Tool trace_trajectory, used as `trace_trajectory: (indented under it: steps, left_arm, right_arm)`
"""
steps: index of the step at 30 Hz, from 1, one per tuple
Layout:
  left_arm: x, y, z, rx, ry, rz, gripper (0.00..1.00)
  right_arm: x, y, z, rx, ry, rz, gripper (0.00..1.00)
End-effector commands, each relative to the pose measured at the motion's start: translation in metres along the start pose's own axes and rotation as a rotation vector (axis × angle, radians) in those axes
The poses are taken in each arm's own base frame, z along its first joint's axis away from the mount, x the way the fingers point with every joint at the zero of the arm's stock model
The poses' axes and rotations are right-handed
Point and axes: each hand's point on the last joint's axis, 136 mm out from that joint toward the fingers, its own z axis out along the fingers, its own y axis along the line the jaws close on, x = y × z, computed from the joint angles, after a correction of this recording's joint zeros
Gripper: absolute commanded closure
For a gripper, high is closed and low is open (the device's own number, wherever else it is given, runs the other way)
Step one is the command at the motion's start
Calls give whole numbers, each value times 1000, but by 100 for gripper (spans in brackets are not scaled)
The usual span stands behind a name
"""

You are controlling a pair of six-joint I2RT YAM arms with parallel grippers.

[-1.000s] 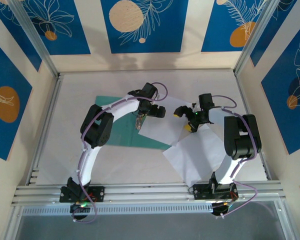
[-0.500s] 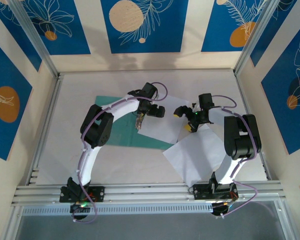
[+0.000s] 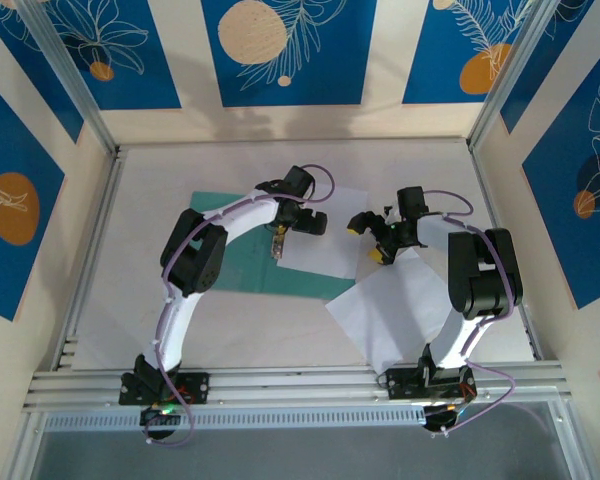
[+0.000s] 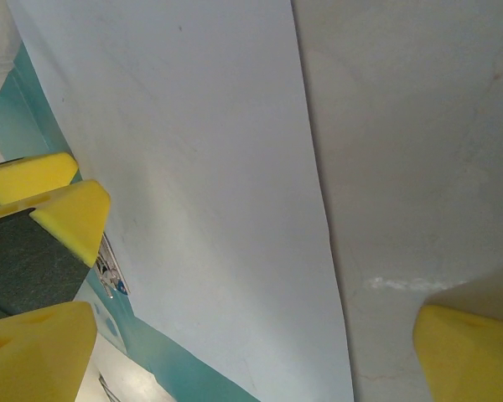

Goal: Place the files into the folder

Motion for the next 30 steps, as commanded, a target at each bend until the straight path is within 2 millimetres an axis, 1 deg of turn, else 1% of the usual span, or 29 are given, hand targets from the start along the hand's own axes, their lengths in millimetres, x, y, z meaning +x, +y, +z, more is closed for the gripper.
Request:
trace_trajectory:
  steps: [1, 6, 8, 14, 23, 26, 30]
  left_arm:
    - [-1, 8, -17, -34, -4, -9, 2]
    - [1, 12, -17, -58, 2, -16, 1]
    - [0, 13, -19, -65, -2, -17, 0]
    - [-4, 12, -25, -62, -24, -16, 0]
    - [-5, 16, -19, -80, -24, -31, 0]
    - [-2, 20, -13, -98, -7, -40, 0]
    - [1, 19, -5, -83, 7, -50, 0]
  right_arm:
    - [2, 6, 5, -11, 26, -11, 3]
    - [2, 8, 5, -14, 28, -15, 3]
    - [1, 9, 5, -13, 30, -16, 3]
    - [1, 12, 6, -17, 31, -22, 3]
    - [1, 15, 5, -20, 36, -30, 3]
    - [0, 16, 4, -21, 35, -33, 3]
    - [0, 17, 4, -21, 35, -36, 3]
